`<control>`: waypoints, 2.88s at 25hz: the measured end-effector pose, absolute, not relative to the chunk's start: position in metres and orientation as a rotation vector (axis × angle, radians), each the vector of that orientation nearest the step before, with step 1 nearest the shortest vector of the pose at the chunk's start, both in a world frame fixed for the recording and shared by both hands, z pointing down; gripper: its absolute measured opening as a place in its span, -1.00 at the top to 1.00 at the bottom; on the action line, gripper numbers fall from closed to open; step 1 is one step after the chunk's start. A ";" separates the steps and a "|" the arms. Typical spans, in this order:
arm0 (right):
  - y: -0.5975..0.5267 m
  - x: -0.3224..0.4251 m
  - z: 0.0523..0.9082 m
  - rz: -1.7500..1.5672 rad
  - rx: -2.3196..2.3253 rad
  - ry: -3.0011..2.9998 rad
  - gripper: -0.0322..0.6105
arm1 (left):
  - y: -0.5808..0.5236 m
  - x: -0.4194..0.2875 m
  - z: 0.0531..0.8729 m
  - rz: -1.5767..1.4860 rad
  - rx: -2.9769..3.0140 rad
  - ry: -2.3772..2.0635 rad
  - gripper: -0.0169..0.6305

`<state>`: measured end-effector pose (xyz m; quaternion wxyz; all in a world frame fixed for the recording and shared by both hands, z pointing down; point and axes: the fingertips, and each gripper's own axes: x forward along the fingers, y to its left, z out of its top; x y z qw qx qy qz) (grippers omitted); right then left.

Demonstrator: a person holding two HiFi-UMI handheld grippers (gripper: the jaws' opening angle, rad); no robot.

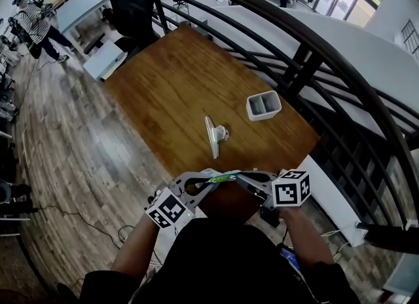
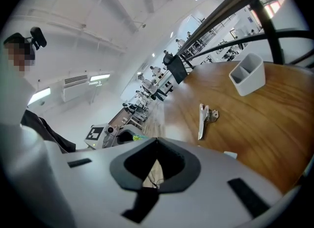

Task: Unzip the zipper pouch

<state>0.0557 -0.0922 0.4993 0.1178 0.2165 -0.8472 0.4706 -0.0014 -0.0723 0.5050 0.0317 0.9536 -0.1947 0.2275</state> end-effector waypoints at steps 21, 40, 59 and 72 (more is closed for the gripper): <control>-0.102 0.077 0.510 1.204 0.747 -2.419 0.91 | -0.080 -0.008 0.500 0.645 2.916 -0.629 0.90; -0.113 0.116 0.518 1.162 0.889 -2.355 0.90 | -0.092 -0.015 0.493 0.597 2.885 -0.680 0.90; -0.118 0.128 0.525 1.072 0.967 -2.303 0.90 | -0.088 -0.019 0.504 0.609 2.856 -0.713 0.90; -0.146 0.118 0.498 0.723 1.059 -2.333 0.90 | -0.119 -0.027 0.512 0.599 2.810 -0.854 0.88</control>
